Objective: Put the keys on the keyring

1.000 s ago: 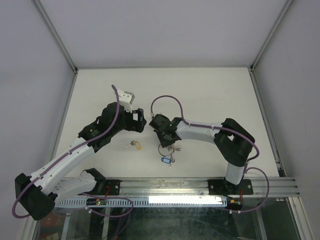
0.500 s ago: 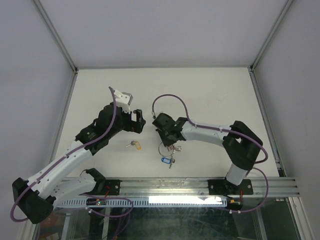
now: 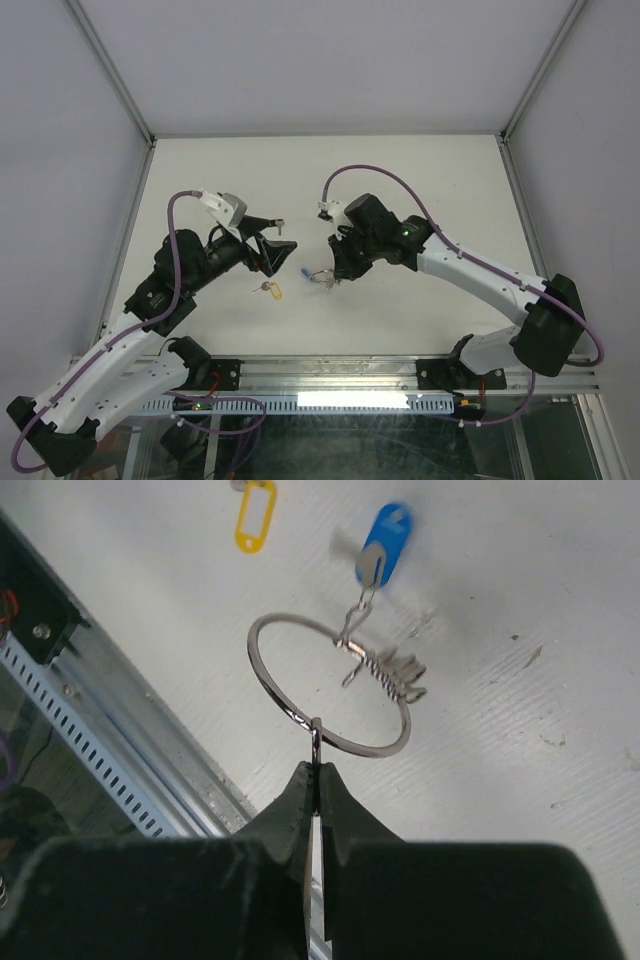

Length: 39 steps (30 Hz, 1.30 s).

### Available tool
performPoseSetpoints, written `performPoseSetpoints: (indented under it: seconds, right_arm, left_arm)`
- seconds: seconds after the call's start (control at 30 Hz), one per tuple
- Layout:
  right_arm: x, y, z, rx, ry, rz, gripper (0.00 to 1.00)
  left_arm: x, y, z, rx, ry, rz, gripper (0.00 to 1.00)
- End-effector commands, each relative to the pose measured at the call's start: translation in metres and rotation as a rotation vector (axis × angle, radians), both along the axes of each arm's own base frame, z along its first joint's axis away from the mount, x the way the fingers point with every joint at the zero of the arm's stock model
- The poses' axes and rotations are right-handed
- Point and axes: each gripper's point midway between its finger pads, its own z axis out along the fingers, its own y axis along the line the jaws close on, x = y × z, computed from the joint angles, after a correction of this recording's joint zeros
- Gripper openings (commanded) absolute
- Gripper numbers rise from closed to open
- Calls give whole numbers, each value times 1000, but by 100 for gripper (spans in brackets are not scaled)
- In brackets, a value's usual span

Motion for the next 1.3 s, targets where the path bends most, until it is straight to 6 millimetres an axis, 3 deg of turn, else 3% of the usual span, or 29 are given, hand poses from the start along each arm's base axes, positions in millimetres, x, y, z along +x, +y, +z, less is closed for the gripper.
performPoseSetpoints:
  seconds: [0.0,0.23,0.53,0.73,1.07,1.27]
  right_arm:
    - [-14,2,59,117,-60,152,0]
    - [-23,-18,83,99,-64,173,0]
    - [-38,-24,114,138,9,197,0]
    - [-42,-27,129,151,50,179,0]
    - [-58,-27,141,187,110,232,0]
    - [-62,-28,145,191,122,241,0]
  left_arm:
    - [-7,-14,26,-56,-120,-99,83]
    - [-24,-26,39,-18,-262,-125,77]
    - [-58,-72,37,138,-443,-167,75]
    - [-65,-90,39,182,-525,-152,77]
    - [-68,-116,5,441,-697,-168,76]
    - [-71,-122,-1,517,-805,-213,69]
